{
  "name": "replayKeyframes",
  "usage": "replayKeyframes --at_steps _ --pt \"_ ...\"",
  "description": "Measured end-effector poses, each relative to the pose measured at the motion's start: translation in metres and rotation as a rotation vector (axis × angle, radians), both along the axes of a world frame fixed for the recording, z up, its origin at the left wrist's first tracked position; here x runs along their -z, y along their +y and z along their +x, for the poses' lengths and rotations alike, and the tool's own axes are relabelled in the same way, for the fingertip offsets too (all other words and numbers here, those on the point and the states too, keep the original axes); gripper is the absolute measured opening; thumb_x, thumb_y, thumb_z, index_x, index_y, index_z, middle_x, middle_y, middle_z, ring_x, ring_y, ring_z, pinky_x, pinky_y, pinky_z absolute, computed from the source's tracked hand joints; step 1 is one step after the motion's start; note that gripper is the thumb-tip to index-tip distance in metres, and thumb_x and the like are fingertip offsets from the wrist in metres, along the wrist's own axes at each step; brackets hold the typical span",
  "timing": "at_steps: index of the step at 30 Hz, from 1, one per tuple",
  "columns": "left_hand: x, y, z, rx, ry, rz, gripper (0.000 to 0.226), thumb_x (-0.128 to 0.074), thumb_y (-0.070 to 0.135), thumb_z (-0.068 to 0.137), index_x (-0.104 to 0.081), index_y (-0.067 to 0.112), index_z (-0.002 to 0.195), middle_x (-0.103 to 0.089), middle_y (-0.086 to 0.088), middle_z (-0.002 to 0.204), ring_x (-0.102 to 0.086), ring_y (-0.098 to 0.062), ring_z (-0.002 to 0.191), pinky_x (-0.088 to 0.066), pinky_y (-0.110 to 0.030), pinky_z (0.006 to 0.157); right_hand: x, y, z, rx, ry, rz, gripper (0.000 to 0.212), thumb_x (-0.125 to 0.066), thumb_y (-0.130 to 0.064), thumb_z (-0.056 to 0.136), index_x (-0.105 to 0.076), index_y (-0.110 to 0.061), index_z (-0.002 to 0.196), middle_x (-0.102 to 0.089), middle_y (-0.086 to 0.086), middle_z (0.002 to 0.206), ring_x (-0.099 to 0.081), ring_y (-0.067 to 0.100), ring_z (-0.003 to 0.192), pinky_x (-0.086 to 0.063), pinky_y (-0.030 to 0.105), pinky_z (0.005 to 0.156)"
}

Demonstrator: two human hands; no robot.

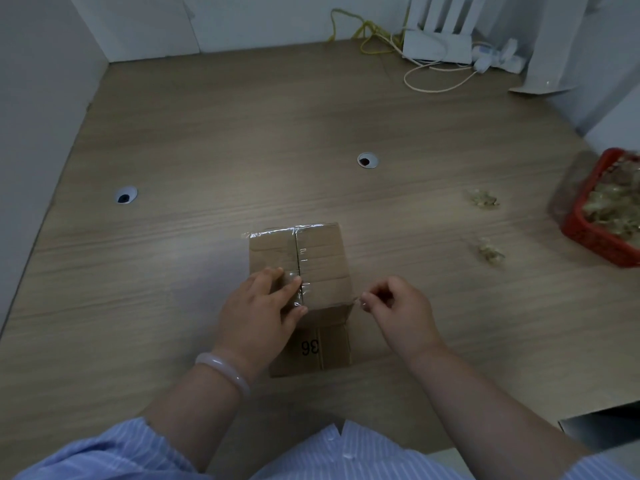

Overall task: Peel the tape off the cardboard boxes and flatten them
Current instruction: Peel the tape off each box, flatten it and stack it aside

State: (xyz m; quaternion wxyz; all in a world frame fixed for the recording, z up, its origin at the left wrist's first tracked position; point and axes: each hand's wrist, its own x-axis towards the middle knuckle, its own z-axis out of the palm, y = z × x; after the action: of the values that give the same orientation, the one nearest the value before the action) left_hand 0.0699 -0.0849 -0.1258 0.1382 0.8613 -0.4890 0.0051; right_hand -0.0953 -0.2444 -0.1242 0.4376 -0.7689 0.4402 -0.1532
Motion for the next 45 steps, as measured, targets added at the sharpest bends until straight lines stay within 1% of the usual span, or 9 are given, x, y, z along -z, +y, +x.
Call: replayKeyframes --at_steps 3,6,9,14,20,25,30,38,45 --pt "0.000 0.001 0.001 0.005 -0.009 -0.007 0.046 -0.063 0.047 0.073 -0.072 0.024 0.111 -0.063 -0.006 0.116 -0.062 -0.026 0.104 -0.050 -0.033 0.088 0.000 -0.018 -0.003 0.193 -0.087 0.125 0.022 -0.074 -0.007 0.079 -0.059 -0.021 0.070 -0.069 0.003 0.071 -0.070 0.020 0.072 -0.057 0.044 0.076" --pt "0.000 0.001 0.002 0.011 -0.016 0.003 0.046 -0.058 0.050 0.076 -0.072 0.024 0.112 -0.063 -0.005 0.118 -0.062 -0.026 0.105 -0.049 -0.033 0.090 -0.005 -0.036 -0.002 0.263 -0.121 0.113 0.023 -0.079 -0.009 0.073 -0.061 -0.022 0.078 -0.069 0.001 0.079 -0.068 0.014 0.072 -0.057 0.030 0.076" --pt "0.002 0.002 0.002 0.013 0.006 0.017 0.050 -0.047 0.053 0.080 -0.070 0.024 0.114 -0.061 -0.006 0.121 -0.060 -0.026 0.108 -0.049 -0.035 0.092 -0.008 -0.033 0.008 0.196 -0.104 0.071 0.029 -0.082 -0.013 0.071 -0.059 -0.029 0.081 -0.064 -0.004 0.091 -0.063 0.006 0.073 -0.048 0.014 0.068" --pt "0.001 0.004 0.001 0.016 0.014 0.028 0.051 -0.046 0.053 0.081 -0.070 0.024 0.115 -0.060 -0.006 0.122 -0.059 -0.025 0.111 -0.048 -0.034 0.094 0.001 -0.010 0.025 0.009 0.080 -0.064 0.007 -0.074 -0.022 0.079 -0.074 -0.022 0.085 -0.072 -0.001 0.084 -0.065 0.012 0.079 -0.050 0.023 0.075" --pt "0.001 0.004 0.002 0.017 0.031 0.037 0.051 -0.045 0.053 0.082 -0.069 0.024 0.115 -0.060 -0.006 0.123 -0.058 -0.027 0.114 -0.047 -0.036 0.095 0.004 0.006 0.021 0.023 0.012 0.023 0.019 -0.061 -0.016 0.090 -0.073 -0.016 0.104 -0.073 -0.001 0.101 -0.064 0.010 0.097 -0.045 0.019 0.084" --pt "0.003 0.003 0.001 0.006 0.039 0.044 0.051 -0.045 0.053 0.081 -0.069 0.024 0.115 -0.061 -0.007 0.124 -0.058 -0.027 0.115 -0.047 -0.038 0.096 -0.002 0.017 0.027 0.102 -0.170 0.472 0.048 -0.048 -0.009 0.097 -0.037 -0.010 0.144 -0.050 0.005 0.139 -0.047 0.011 0.126 -0.032 0.030 0.112" --pt "0.007 0.004 0.002 -0.002 0.064 0.017 0.051 -0.046 0.053 0.082 -0.068 0.026 0.118 -0.060 -0.006 0.126 -0.056 -0.026 0.117 -0.046 -0.038 0.098 -0.004 0.015 0.033 -0.011 -0.123 0.575 0.064 -0.048 -0.013 0.097 -0.015 -0.017 0.151 -0.026 0.000 0.154 -0.026 0.011 0.140 -0.018 0.029 0.117" --pt "0.002 0.009 0.001 0.035 -0.008 -0.008 0.050 -0.045 0.057 0.080 -0.070 0.029 0.113 -0.062 -0.002 0.121 -0.058 -0.022 0.112 -0.046 -0.034 0.094 -0.014 -0.002 0.031 -0.013 -0.004 0.333 0.038 -0.047 -0.011 0.098 -0.049 -0.010 0.135 -0.053 0.004 0.137 -0.049 0.007 0.116 -0.035 0.020 0.102" --pt "-0.010 0.019 -0.013 -0.020 0.015 -0.004 0.046 -0.046 0.056 0.080 -0.067 0.035 0.115 -0.061 0.008 0.111 -0.051 -0.013 0.102 -0.049 -0.028 0.081 -0.028 -0.003 0.054 -0.318 0.167 -0.344 0.040 -0.055 -0.016 0.089 -0.057 -0.016 0.129 -0.053 0.006 0.132 -0.046 0.025 0.123 -0.030 0.030 0.107"
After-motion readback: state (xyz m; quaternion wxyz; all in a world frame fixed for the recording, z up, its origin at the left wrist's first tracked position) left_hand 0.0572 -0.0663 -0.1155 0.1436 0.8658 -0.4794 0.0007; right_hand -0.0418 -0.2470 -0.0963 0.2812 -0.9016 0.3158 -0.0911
